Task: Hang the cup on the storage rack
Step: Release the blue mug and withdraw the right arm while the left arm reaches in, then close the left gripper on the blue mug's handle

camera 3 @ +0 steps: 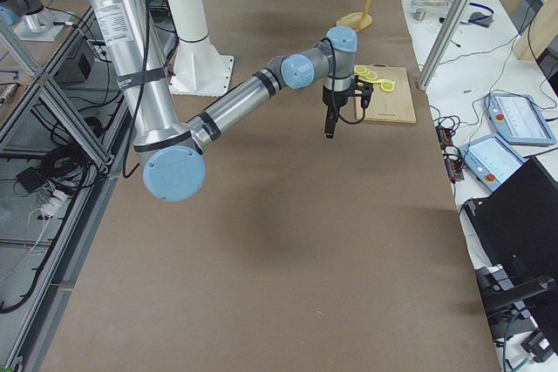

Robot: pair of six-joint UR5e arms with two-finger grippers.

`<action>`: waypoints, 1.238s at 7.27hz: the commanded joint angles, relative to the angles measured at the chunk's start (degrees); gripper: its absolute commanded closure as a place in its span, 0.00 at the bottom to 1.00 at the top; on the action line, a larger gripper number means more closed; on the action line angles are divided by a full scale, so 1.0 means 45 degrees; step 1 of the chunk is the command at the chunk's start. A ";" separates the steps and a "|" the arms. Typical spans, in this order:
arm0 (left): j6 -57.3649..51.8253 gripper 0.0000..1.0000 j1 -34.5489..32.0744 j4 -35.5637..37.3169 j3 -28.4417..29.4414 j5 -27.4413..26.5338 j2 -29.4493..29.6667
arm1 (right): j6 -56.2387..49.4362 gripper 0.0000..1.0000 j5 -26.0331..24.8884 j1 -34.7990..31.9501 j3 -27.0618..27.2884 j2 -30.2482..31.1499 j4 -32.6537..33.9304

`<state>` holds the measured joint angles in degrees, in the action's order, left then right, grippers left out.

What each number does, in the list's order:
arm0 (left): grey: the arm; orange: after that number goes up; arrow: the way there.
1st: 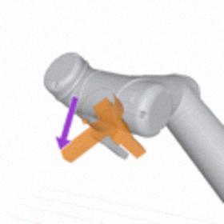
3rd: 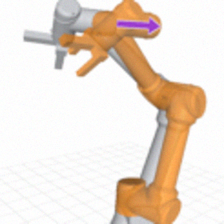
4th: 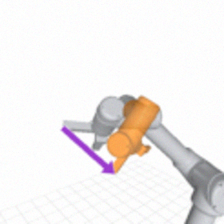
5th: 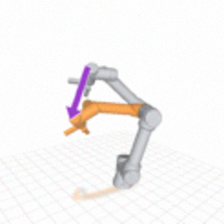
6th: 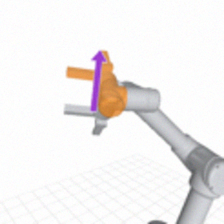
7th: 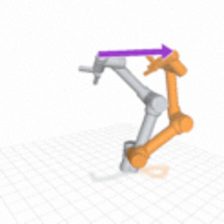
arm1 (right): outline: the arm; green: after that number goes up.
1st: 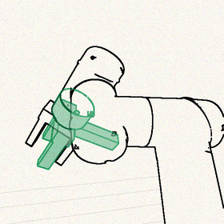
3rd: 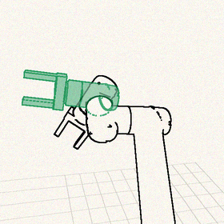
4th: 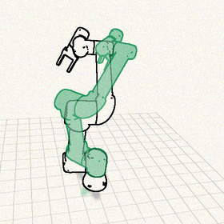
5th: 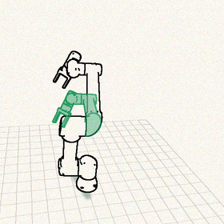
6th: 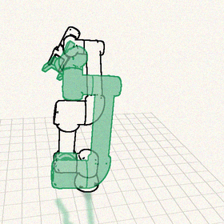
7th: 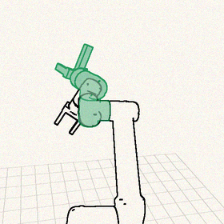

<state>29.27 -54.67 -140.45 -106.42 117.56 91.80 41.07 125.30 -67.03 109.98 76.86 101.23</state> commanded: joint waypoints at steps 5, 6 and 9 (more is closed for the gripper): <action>0.0800 0.02 0.5387 -0.0155 0.1711 -0.5573 0.3167 | -0.9401 0.00 0.1530 -0.4731 -0.2892 0.3285 -0.1778; 0.0800 0.02 0.5662 -0.0156 0.2141 -0.5578 0.3657 | -0.9362 0.00 0.1549 -0.4732 -0.3515 0.3503 -0.2700; 0.0800 0.03 0.6308 -0.0271 0.3000 -0.5578 0.4750 | -0.9342 0.00 0.1647 -0.4732 -0.4010 0.3545 -0.3139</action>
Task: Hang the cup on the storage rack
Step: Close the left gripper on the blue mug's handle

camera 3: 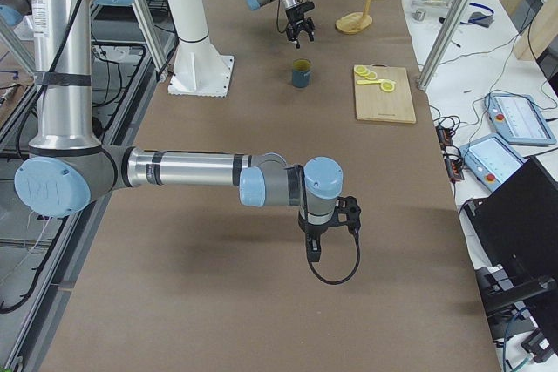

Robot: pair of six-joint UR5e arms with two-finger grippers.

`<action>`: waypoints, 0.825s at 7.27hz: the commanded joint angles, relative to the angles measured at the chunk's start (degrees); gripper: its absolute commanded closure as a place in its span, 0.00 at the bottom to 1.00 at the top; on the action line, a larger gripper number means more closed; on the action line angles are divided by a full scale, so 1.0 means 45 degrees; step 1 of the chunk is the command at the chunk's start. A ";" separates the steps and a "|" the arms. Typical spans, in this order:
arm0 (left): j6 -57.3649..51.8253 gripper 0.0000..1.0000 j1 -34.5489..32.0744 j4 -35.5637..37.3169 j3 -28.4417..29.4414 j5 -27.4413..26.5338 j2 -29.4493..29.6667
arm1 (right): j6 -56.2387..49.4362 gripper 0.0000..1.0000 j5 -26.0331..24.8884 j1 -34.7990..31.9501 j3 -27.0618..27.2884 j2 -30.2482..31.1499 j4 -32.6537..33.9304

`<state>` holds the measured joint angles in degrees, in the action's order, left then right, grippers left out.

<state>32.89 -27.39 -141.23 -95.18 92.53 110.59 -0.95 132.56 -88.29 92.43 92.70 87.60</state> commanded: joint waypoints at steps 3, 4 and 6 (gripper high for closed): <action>-0.0024 0.09 0.0324 -0.1658 0.2262 -0.0016 0.1245 | 0.0075 0.00 0.0034 -0.0008 -0.0110 0.0025 -0.0111; -0.0005 0.13 0.0343 -0.1662 0.2304 -0.0016 0.1439 | 0.0075 0.00 0.0034 -0.0008 -0.0110 0.0025 -0.0111; 0.0054 0.20 0.0382 -0.1662 0.2615 -0.0016 0.1712 | 0.0075 0.00 0.0034 -0.0008 -0.0110 0.0025 -0.0111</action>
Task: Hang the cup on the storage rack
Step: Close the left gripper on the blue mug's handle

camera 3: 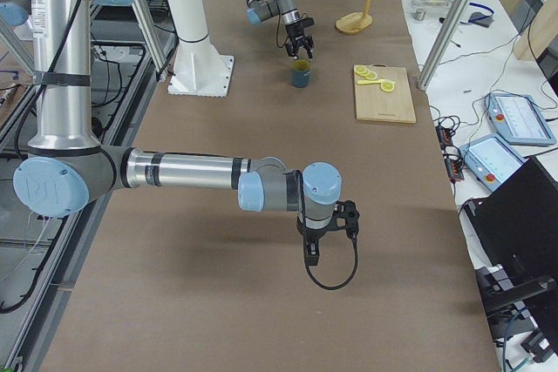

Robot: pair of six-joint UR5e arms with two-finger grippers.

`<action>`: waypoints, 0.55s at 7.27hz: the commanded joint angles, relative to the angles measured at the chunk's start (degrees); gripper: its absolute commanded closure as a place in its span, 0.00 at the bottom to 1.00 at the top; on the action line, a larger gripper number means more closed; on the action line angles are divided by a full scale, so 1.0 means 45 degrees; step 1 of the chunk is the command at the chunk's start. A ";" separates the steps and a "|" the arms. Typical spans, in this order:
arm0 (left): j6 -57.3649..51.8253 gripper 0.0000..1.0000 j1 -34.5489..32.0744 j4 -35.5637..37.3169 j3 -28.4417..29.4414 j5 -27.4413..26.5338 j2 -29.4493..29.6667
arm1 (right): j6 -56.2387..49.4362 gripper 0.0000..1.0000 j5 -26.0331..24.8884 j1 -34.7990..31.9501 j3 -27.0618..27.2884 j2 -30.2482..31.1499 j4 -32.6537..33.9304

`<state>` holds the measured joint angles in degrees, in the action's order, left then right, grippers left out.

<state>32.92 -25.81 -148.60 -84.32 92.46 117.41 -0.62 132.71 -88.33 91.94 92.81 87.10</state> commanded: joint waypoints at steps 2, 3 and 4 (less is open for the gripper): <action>0.0574 0.25 0.0032 -0.0026 0.0708 0.0000 0.0704 | 0.0001 0.00 0.0000 0.0000 0.0000 0.0000 0.0000; 0.0633 0.31 0.0032 -0.0026 0.0749 0.0000 0.0803 | 0.0001 0.00 0.0000 0.0000 0.0000 0.0000 0.0000; 0.0633 0.37 0.0032 -0.0026 0.0826 -0.0019 0.0804 | 0.0001 0.00 0.0000 0.0019 -0.0020 0.0000 0.0000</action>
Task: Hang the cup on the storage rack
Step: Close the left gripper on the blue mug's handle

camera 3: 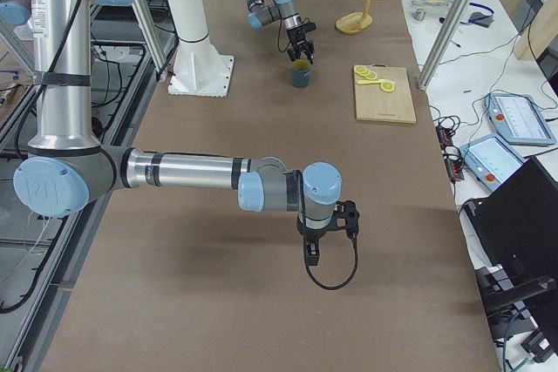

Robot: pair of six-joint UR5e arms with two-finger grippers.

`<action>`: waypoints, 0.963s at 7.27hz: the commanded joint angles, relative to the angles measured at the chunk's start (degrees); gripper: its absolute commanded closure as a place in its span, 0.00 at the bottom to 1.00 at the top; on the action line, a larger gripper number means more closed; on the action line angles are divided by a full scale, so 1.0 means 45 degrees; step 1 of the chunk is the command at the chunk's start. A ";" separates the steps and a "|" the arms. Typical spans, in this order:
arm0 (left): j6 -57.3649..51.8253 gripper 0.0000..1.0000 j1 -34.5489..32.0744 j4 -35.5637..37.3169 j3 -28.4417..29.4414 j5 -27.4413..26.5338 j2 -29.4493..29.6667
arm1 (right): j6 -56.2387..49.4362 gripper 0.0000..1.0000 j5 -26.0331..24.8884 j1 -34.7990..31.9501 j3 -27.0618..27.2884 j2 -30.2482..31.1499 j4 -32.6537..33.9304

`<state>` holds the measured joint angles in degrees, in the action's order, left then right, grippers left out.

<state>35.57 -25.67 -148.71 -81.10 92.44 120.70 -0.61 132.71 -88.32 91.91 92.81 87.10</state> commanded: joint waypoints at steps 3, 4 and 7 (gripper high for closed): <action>0.0726 0.53 0.0001 0.0019 0.0171 -0.0015 0.0285 | 0.0000 0.00 0.0000 -0.0002 -0.0034 0.0000 0.0000; 0.0747 0.55 0.0001 0.0000 0.0230 -0.0015 0.0306 | 0.0000 0.00 0.0000 -0.0003 -0.0034 0.0000 0.0000; 0.1332 0.69 0.0001 0.0000 0.0366 -0.0015 0.0481 | 0.0000 0.00 0.0000 0.0017 -0.0034 0.0000 0.0000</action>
<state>40.64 -25.67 -148.71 -79.89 92.37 122.42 -0.61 132.71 -88.31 91.76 92.81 87.10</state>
